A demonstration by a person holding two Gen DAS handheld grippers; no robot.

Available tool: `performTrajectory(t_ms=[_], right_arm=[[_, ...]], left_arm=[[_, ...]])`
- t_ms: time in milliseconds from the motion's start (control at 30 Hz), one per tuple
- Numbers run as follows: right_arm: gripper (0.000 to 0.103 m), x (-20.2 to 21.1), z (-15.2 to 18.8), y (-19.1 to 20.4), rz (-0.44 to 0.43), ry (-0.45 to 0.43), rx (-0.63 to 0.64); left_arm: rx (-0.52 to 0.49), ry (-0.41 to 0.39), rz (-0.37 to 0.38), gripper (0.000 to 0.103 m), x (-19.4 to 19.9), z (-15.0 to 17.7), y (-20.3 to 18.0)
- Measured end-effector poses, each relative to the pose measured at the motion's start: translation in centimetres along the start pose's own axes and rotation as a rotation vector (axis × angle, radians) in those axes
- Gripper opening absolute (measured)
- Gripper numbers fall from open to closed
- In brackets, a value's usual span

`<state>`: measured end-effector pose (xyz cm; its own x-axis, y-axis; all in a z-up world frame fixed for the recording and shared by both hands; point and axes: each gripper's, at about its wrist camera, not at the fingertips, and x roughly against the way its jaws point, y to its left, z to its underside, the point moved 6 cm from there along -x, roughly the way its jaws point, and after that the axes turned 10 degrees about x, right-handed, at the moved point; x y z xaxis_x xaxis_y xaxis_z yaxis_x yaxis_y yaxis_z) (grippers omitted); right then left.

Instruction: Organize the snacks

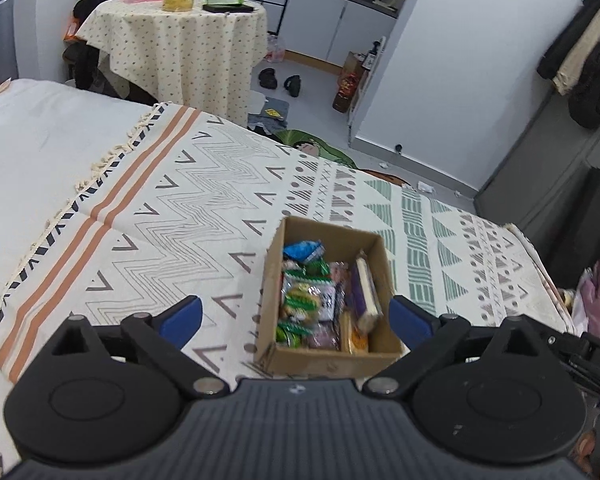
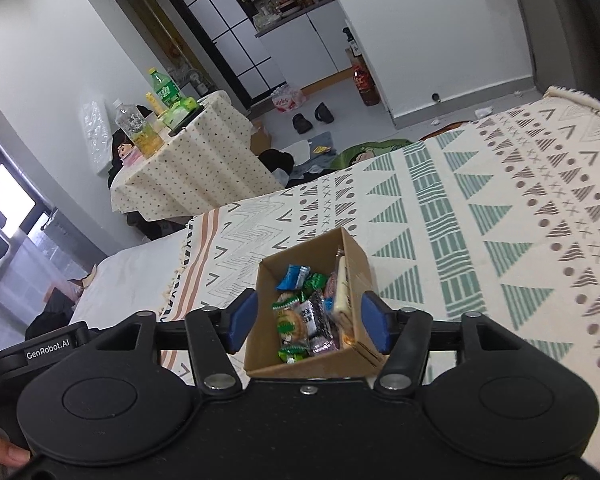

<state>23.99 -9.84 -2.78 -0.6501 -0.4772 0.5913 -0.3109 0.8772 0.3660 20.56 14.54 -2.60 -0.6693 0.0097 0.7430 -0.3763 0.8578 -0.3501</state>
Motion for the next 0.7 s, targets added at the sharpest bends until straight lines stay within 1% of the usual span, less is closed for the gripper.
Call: performTrajectory(t_ms=[33,200,433,533,700], right_arm=[[0.063,0.6,0.2,0.0,0.005,-0.006,0.006],[0.07,3.4,1.3,-0.3,0.035,-0.021,0.035],[0.084,7.1,2.6,-0.9,0.068,-0.049,0.063],[0.09,8.5,3.1,-1.2,0.087,-0.063,0.077],[0.096,10.6,4.2,-1.6,0.107,-0.074,0.091]], left_arm=[[-0.009,-0.002,0.005,0.103,0.4,0.3,-0.3],[-0.055,0.014,0.03,0.103,2.1,2.5,-1.4],[-0.119,0.001,0.043,0.103,4.6,5.1,-2.9],[-0.14,-0.007,0.06,0.103,5.8,6.1,-3.7],[-0.181,-0.015,0.069,0.103,7.6,7.6,-4.7]])
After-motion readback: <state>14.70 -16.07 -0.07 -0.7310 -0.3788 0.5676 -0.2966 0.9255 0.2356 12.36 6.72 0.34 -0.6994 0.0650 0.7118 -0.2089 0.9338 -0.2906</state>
